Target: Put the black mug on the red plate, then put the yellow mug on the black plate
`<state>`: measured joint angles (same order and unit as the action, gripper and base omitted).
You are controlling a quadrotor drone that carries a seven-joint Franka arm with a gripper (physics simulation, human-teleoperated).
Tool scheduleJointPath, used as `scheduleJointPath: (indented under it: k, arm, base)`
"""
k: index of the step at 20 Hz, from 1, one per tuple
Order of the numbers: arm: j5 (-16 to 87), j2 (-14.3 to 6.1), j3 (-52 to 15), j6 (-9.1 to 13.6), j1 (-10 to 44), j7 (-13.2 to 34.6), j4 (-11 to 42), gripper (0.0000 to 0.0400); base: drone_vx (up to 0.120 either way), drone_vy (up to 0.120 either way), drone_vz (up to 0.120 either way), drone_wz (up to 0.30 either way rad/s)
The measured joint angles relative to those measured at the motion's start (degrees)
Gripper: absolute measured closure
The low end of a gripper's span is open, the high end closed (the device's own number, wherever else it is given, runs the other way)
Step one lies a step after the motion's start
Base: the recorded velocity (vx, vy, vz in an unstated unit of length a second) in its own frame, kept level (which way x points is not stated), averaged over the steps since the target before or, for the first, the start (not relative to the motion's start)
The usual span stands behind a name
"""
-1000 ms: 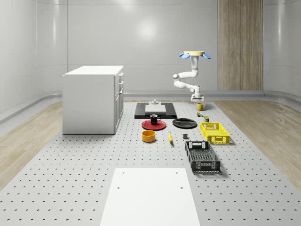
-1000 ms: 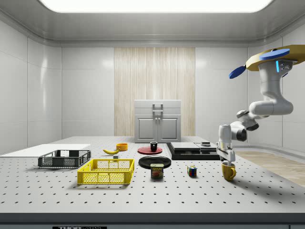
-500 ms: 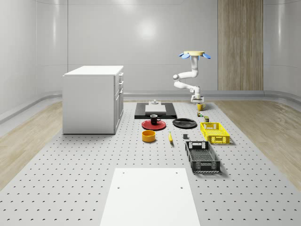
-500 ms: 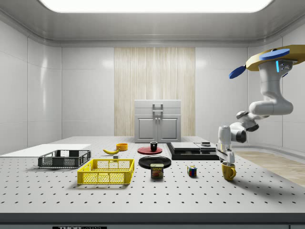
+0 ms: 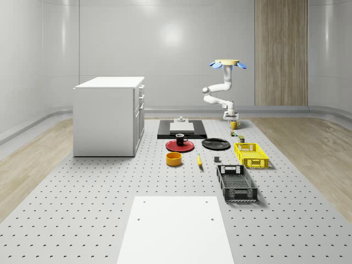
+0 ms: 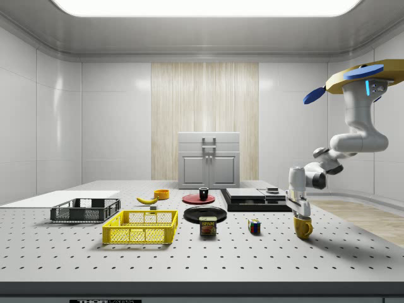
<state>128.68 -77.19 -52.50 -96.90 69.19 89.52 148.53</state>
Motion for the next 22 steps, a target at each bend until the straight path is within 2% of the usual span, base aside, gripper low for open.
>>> scheduleJointPath:
  k: [6, 10, 15, 22]
  arm:
    - [-0.6, 0.0, -0.8, 0.8, -0.4, -0.1, 0.8, 0.0286]
    - [-2.1, -0.3, -2.4, 2.1, -1.0, 0.0, 2.2, 0.0289]
    - [-3.1, -0.4, -3.6, 2.9, -1.4, 0.0, 3.1, 0.0290]
    - [-3.6, -0.5, -4.1, 3.3, -1.5, 0.1, 3.5, 0.0290]
  base:
    - [0.000, 0.000, 0.000, 0.000]
    - [0.020, 0.000, 0.110, 0.000]
    - [0.120, -0.112, 0.120, 0.000]
    - [0.120, -0.120, 0.006, 0.000]
